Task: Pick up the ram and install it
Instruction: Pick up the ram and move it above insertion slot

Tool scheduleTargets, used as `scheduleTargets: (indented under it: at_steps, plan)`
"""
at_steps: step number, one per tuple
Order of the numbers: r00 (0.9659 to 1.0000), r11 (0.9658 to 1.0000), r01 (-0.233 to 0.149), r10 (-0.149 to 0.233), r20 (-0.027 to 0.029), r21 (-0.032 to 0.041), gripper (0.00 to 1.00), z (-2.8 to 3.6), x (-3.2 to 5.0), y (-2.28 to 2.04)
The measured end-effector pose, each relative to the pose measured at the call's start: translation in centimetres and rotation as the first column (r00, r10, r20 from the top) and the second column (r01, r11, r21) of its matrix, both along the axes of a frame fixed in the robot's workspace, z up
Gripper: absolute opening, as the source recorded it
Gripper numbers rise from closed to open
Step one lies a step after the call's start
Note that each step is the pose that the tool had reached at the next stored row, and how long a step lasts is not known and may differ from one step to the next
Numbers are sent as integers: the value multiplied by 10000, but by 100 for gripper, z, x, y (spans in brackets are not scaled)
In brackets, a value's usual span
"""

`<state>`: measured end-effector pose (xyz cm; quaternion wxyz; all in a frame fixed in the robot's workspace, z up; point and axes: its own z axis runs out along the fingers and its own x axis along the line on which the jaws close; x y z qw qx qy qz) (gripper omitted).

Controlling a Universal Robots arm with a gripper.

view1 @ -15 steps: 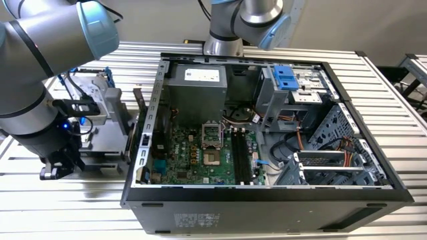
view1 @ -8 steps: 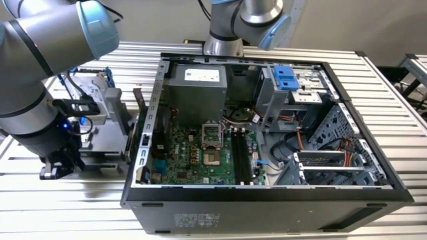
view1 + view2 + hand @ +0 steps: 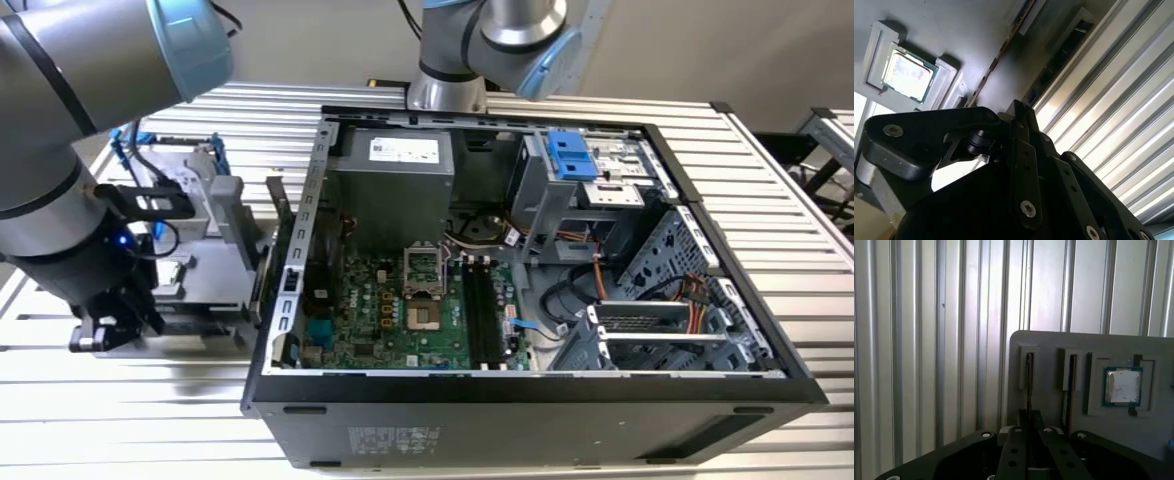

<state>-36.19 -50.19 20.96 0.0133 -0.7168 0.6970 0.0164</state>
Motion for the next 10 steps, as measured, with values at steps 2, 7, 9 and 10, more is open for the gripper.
scheduleTargets:
  at_steps: [2, 7, 9, 10]
  plan:
    - [10000, 10000, 0, 0, -1, 1, 0, 29, 0, 0]
    - [10000, 10000, 0, 0, -2, 0, 0, 102, -1, 0]
    - [10000, 10000, 0, 0, -1, 0, 0, 135, -1, 0]
    - [10000, 10000, 0, 0, -2, 0, 0, 149, -1, 0]
